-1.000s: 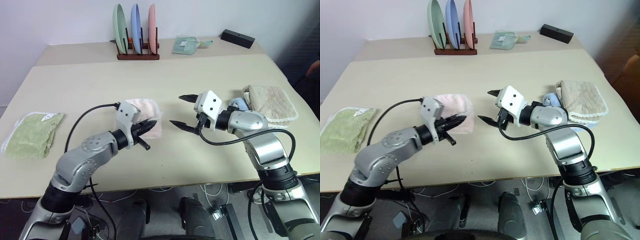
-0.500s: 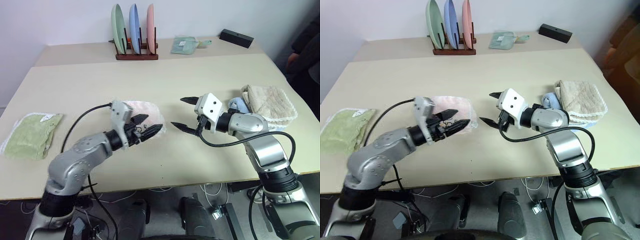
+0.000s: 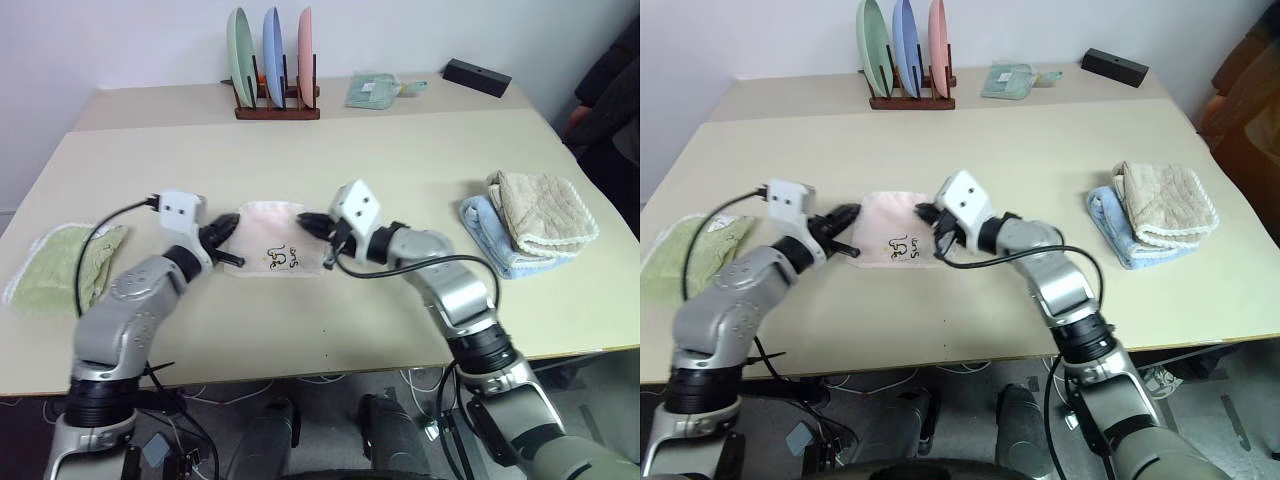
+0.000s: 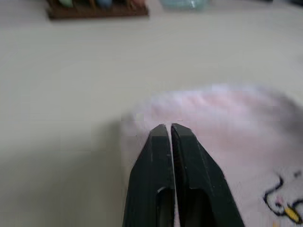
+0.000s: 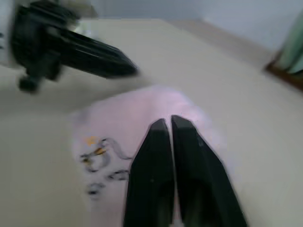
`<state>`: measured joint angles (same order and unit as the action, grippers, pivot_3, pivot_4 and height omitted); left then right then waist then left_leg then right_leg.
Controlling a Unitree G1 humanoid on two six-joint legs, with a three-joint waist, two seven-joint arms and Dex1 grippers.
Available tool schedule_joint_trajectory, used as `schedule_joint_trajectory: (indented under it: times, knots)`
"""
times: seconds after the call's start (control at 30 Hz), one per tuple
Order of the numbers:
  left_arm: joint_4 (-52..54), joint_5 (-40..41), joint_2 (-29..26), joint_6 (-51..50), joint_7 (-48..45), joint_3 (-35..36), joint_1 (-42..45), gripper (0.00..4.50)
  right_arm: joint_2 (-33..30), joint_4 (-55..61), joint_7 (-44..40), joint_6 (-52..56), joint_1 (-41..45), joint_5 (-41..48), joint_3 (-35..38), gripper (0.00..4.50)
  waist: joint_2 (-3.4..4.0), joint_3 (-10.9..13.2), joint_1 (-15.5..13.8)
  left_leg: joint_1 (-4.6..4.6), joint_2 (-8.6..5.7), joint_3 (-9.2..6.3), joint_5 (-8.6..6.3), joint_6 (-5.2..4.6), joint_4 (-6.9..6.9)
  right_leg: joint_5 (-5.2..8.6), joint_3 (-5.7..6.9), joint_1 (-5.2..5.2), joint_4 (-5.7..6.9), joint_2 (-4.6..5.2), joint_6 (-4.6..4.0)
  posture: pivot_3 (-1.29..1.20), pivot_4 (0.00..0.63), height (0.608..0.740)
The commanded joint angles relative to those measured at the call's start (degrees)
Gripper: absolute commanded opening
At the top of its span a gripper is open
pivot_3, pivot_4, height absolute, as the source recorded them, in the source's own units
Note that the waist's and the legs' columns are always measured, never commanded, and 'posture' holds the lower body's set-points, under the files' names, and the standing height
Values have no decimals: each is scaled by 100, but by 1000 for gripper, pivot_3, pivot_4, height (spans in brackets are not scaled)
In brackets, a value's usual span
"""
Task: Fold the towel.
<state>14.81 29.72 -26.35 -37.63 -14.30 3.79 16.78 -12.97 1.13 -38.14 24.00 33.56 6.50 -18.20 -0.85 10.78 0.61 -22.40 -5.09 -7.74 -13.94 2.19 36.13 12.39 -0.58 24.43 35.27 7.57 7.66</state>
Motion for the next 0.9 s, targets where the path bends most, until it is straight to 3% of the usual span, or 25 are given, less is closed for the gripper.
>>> schedule_joint_trajectory:
  times: [0.03, 0.23, 0.37, 0.53, 0.63, 0.7, 0.8, 0.87, 0.9]
  knots:
    - [-457, -502, 203, 292, -3, -301, 210, 0, 268, -636, 181, -101, 116, -231, -181, 58, 0, 0, 14, 1, 0, 1, 0, 0, 0, -1, 0, 0, 2, 0, 0, 0, 150, 736]
    - [-1077, -1044, 387, 611, -197, -575, 90, 0, 425, -1589, 490, -184, 102, -597, -232, 58, 3, -5, 42, 3, 1, 1, 1, 3, -3, -3, -1, 7, 12, -1, 3, 0, 150, 736]
    - [-829, -937, 482, 849, -379, -333, -153, 0, 368, -1227, 455, -318, -7, -486, -30, 58, 5, -10, 38, 7, 1, 1, 2, 3, -1, -3, -1, 4, 18, -1, 3, 0, 150, 736]
    - [-16, -217, 583, 786, -374, 586, -215, 0, 37, -296, 129, -406, 2, -173, 344, 58, 2, -4, 22, 0, 1, -3, 2, 3, 1, -3, -1, 8, 17, 0, 3, 0, 150, 736]
    - [130, -27, 449, 595, -301, 1031, -316, 0, -255, 237, -177, -152, -67, 70, 495, 866, 3, -5, 33, 0, 2, -4, 2, 3, -1, -3, 0, 8, 17, 0, 4, 0, 150, 736]
    - [164, 161, 372, 395, -225, 1370, -398, 0, -516, 595, -431, -70, -144, 210, 544, 1774, 3, -5, 43, 3, 2, -3, 1, 3, -2, -3, 0, 8, 17, -1, 4, 0, 150, 736]
    - [171, 849, 426, -255, -31, 1923, -540, 896, -954, 1040, -846, -72, -251, 321, 525, 3395, 3, -5, 39, 2, 3, -3, 1, 2, -3, -3, 0, 8, 16, -1, 5, 0, 150, 736]
    - [157, 1146, 581, -526, 216, 2116, -521, 1826, -1088, 1211, -959, -65, -277, 372, 513, 4385, 1, -4, 30, 2, 3, -3, 1, 1, -1, -3, 0, 7, 15, 0, 5, 0, 150, 736]
    - [114, 1313, 705, -695, 414, 2213, -469, 2271, -1145, 1304, -1020, -50, -286, 409, 503, 4500, 1, -4, 21, 2, 3, -4, 1, 1, 1, -3, 1, 6, 16, -1, 5, 0, 150, 736]
